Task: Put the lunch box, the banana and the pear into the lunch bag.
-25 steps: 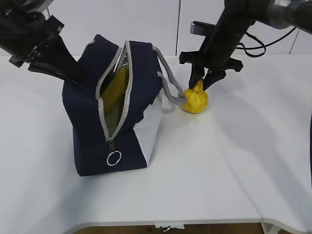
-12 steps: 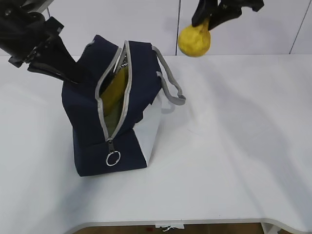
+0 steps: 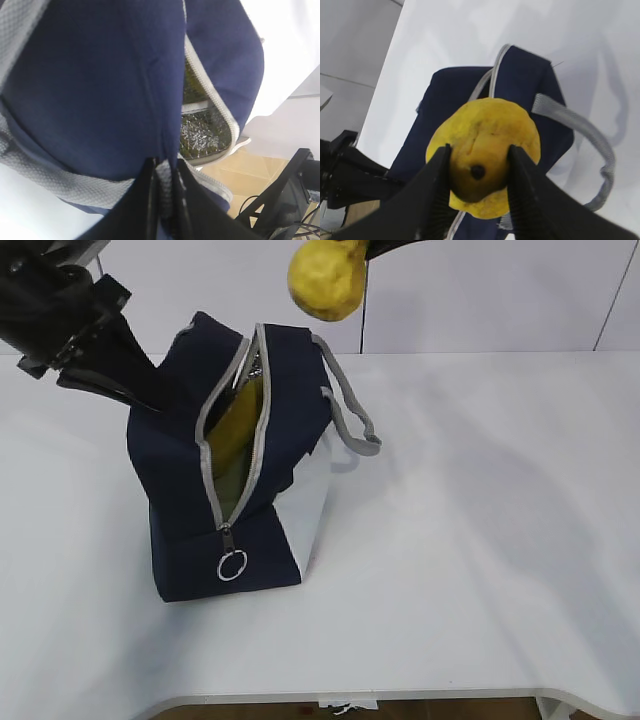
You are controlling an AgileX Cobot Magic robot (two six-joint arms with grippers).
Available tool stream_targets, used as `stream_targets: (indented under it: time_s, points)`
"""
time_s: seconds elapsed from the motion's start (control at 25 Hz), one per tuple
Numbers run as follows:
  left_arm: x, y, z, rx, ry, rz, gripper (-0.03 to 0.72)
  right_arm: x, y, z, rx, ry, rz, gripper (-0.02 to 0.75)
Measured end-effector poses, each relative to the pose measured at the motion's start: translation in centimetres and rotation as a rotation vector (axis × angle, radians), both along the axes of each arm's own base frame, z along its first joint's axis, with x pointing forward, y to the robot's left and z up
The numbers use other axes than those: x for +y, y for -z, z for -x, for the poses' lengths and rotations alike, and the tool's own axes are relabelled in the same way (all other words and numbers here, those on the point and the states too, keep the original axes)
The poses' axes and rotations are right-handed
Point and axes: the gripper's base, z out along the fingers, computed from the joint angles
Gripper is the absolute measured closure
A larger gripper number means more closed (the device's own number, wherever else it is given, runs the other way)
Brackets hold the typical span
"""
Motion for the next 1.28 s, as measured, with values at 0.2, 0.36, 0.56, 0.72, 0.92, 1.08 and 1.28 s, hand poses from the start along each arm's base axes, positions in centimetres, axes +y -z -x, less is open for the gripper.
stream_targets:
  time_s: [0.2, 0.36, 0.56, 0.72, 0.92, 1.08, 1.28]
  points:
    - [0.0, 0.0, 0.0, 0.000, 0.000, 0.000, 0.673, 2.9, 1.8, 0.9, 0.044, -0.086, 0.020, 0.474]
    - [0.0, 0.0, 0.0, 0.000, 0.000, 0.000, 0.673, 5.6, 3.3, 1.3, 0.074, -0.153, 0.029, 0.474]
    - [0.0, 0.0, 0.0, 0.000, 0.000, 0.000, 0.673, 7.3, 6.6, 0.5, 0.139, -0.187, 0.051, 0.474]
    - [0.0, 0.0, 0.0, 0.000, 0.000, 0.000, 0.673, 7.7, 8.6, -0.2, 0.176, -0.189, 0.063, 0.474]
    - [0.0, 0.0, 0.0, 0.000, 0.000, 0.002, 0.673, 7.9, 9.3, -0.5, 0.188, -0.191, 0.060, 0.360]
    - [0.0, 0.0, 0.0, 0.000, 0.000, 0.002, 0.673, 7.8, 8.6, -0.6, 0.156, -0.189, 0.069, 0.214]
    - [0.0, 0.0, 0.0, 0.000, 0.000, 0.002, 0.673, 7.0, 7.3, -0.8, 0.070, -0.169, 0.154, 0.186]
